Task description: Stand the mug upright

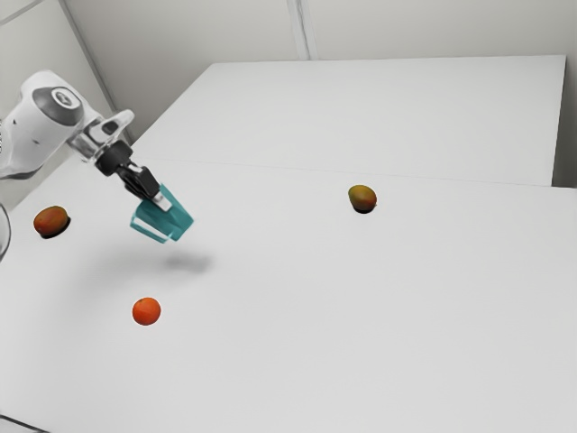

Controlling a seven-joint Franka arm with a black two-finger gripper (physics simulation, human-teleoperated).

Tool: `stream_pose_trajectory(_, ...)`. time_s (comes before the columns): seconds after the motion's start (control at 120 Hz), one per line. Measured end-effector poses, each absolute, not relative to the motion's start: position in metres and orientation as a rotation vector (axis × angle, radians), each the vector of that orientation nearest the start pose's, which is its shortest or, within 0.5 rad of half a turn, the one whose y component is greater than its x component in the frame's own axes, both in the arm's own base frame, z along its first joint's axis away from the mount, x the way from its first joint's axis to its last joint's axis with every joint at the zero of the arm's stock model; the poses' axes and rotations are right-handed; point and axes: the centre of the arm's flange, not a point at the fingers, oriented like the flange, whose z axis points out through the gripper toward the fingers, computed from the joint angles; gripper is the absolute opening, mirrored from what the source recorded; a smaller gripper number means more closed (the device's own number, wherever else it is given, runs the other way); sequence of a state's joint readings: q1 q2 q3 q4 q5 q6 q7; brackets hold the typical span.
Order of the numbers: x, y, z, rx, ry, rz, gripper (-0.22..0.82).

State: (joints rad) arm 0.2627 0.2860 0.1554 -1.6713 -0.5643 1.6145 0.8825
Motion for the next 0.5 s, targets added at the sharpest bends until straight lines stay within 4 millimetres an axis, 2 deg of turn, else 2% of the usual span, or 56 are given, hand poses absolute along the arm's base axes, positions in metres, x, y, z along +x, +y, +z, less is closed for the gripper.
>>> stream_pose_trajectory(0.1,0.588,0.163,0.438,2.636,-0.515,-0.019,-0.17)
stream_pose_trajectory(0.233,0.593,0.140,0.447,2.809,-0.574,-0.080,-0.17)
stream_pose_trajectory(0.367,0.600,0.121,0.435,2.947,-0.606,-0.105,-0.17)
stream_pose_trajectory(0.5,0.595,0.110,0.407,3.023,-0.571,-0.083,-0.17)
